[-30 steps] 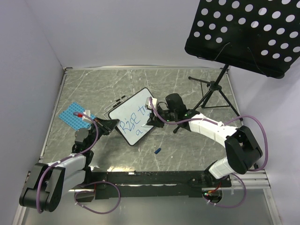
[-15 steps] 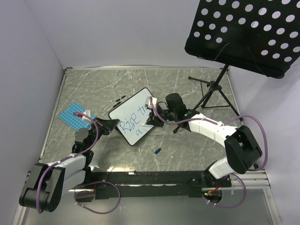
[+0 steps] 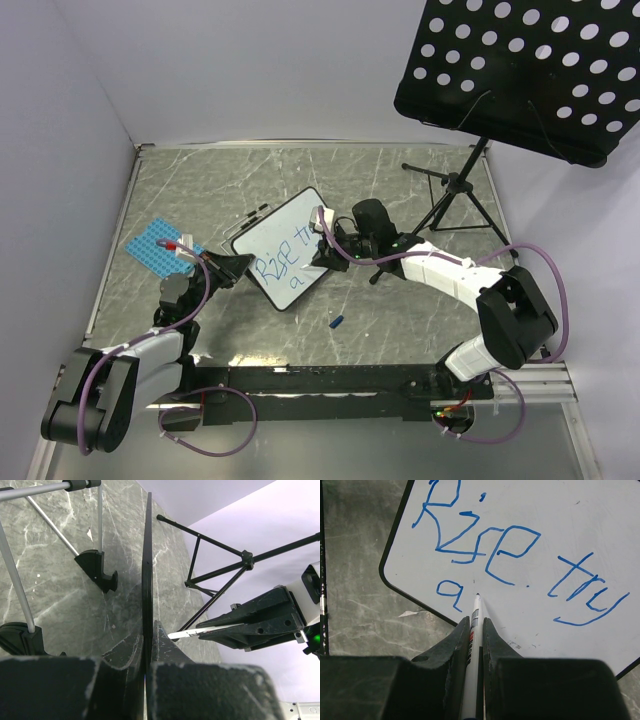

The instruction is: Write a sentence on the whiteboard

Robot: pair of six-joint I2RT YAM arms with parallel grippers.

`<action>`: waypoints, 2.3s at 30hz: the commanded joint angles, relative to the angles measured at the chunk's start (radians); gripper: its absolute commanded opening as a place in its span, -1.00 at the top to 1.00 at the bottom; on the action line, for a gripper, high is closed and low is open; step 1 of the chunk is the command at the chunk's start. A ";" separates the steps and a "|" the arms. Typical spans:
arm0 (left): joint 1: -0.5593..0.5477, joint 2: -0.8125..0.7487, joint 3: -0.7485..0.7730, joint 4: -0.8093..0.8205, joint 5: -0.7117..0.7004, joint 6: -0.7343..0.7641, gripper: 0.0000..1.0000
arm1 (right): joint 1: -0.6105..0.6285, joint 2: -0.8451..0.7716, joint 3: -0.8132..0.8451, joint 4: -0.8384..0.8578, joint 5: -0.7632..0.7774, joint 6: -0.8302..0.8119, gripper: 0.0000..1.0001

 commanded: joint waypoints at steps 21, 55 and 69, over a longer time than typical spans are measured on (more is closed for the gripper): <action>-0.011 -0.005 -0.079 0.101 0.022 -0.009 0.98 | -0.006 0.012 0.025 0.073 -0.021 0.014 1.00; -0.014 -0.025 -0.077 0.080 0.011 -0.012 0.98 | -0.006 0.035 0.000 0.030 -0.007 -0.029 1.00; -0.014 -0.014 -0.071 0.092 0.019 -0.012 0.98 | -0.006 0.057 0.008 0.037 -0.036 -0.012 1.00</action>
